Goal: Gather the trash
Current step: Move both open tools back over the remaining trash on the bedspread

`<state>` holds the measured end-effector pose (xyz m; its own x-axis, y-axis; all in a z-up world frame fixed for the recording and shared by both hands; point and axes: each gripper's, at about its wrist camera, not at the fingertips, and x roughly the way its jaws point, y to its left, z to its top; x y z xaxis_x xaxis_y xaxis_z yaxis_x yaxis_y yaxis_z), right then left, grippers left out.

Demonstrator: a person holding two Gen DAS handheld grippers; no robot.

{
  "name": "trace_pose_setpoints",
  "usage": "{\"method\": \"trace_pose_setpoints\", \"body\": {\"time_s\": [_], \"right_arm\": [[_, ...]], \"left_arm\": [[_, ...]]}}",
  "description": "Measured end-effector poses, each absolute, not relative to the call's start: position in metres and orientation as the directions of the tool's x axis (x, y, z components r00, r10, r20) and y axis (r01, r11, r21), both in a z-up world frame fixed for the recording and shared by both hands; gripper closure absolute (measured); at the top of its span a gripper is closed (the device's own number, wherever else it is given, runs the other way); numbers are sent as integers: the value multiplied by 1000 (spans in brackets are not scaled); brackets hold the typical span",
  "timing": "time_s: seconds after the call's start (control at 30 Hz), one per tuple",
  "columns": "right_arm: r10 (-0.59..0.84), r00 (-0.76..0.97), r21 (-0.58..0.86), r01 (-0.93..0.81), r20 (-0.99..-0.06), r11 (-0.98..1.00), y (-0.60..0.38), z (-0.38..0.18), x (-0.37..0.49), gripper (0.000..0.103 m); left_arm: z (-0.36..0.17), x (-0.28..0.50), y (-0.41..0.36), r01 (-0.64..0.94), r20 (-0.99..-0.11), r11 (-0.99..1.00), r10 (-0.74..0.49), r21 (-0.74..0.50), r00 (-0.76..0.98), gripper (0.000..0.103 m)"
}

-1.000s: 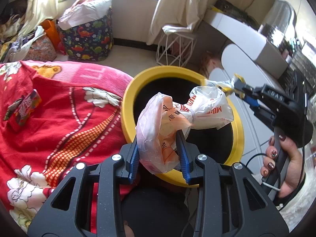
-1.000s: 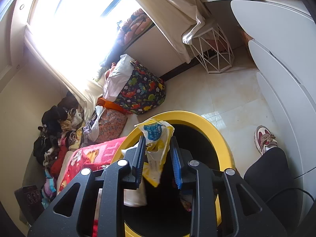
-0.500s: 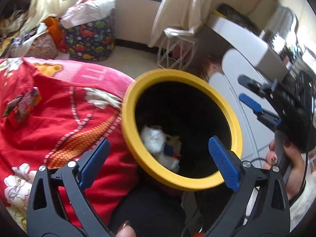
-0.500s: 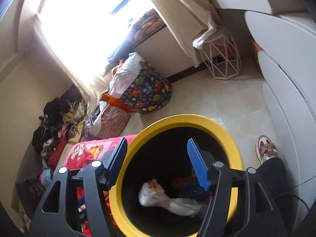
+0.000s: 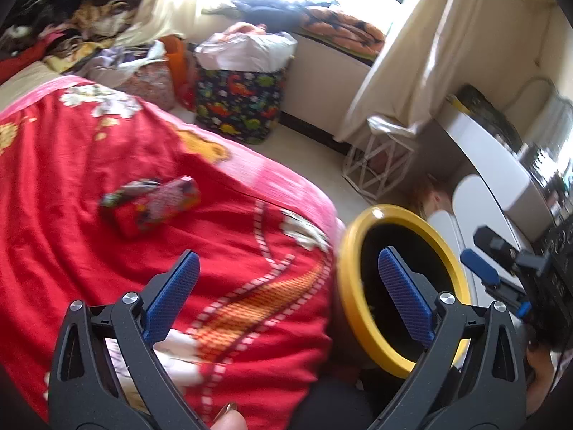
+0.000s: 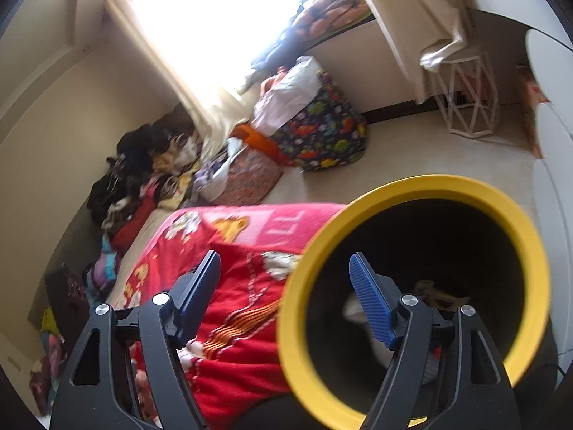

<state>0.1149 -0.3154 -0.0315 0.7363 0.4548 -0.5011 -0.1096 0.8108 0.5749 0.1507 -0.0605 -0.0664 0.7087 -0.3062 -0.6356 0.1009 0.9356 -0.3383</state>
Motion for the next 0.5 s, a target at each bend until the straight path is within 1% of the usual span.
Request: {"method": "trace_pose_setpoints", "body": {"time_s": [0.4,0.43,0.5], "right_arm": [[550,629,552,-220,-550,804,-216,-26,163,30],[555,619,552,-224,-556,803,-207,-28,168,30],[571,595,560,-232,-566,795,-187,-32,180,30]], "left_arm": [[-69,154,41,-95,-625,913,-192,-396,756,11],[-70,153,51,-111,-627,911,-181,-398,758,12],[-72,154,66,-135,-630,904,-169,-405,758,19]]}}
